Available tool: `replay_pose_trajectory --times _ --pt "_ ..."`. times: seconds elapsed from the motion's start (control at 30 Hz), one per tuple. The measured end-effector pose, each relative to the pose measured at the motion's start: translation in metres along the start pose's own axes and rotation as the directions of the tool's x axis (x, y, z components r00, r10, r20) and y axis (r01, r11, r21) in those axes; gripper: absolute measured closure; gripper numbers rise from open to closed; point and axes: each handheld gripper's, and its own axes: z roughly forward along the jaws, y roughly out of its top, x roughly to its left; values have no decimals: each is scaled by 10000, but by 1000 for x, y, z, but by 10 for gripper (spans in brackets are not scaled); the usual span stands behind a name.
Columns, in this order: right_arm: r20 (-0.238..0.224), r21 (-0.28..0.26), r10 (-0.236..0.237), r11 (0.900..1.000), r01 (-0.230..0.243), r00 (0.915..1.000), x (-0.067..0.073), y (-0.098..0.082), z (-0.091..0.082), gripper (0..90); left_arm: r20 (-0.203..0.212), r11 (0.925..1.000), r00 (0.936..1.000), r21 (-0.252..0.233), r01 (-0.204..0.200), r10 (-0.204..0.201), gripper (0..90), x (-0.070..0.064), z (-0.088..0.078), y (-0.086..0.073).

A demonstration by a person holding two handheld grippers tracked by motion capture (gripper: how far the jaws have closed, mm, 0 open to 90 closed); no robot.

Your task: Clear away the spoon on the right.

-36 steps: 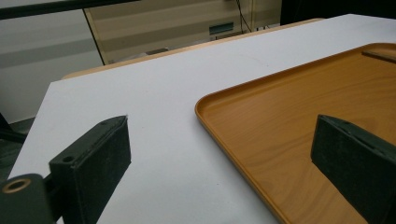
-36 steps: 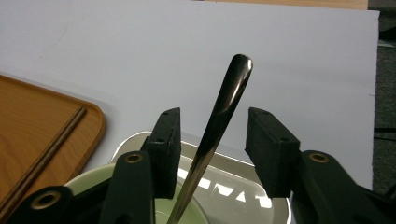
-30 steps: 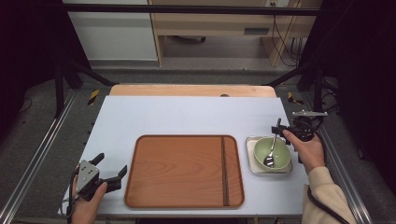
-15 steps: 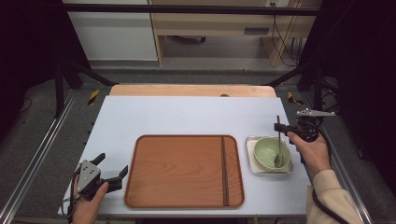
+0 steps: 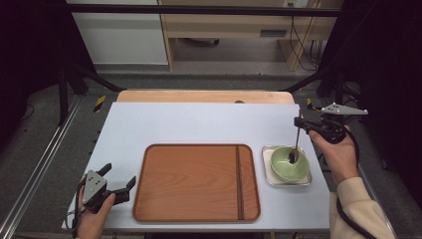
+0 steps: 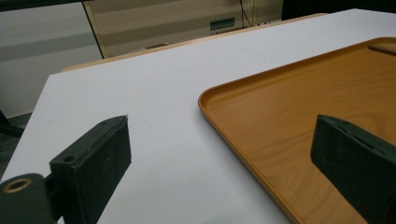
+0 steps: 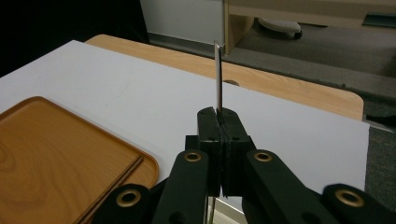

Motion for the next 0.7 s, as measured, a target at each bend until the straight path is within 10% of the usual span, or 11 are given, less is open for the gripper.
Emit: replay_pose_trajectory --times 0.7 --pt "-66 -280 -446 9986 444 9990 20 21 -7 895 209 9995 9995 -181 260 -256 46 4 -1 -1"
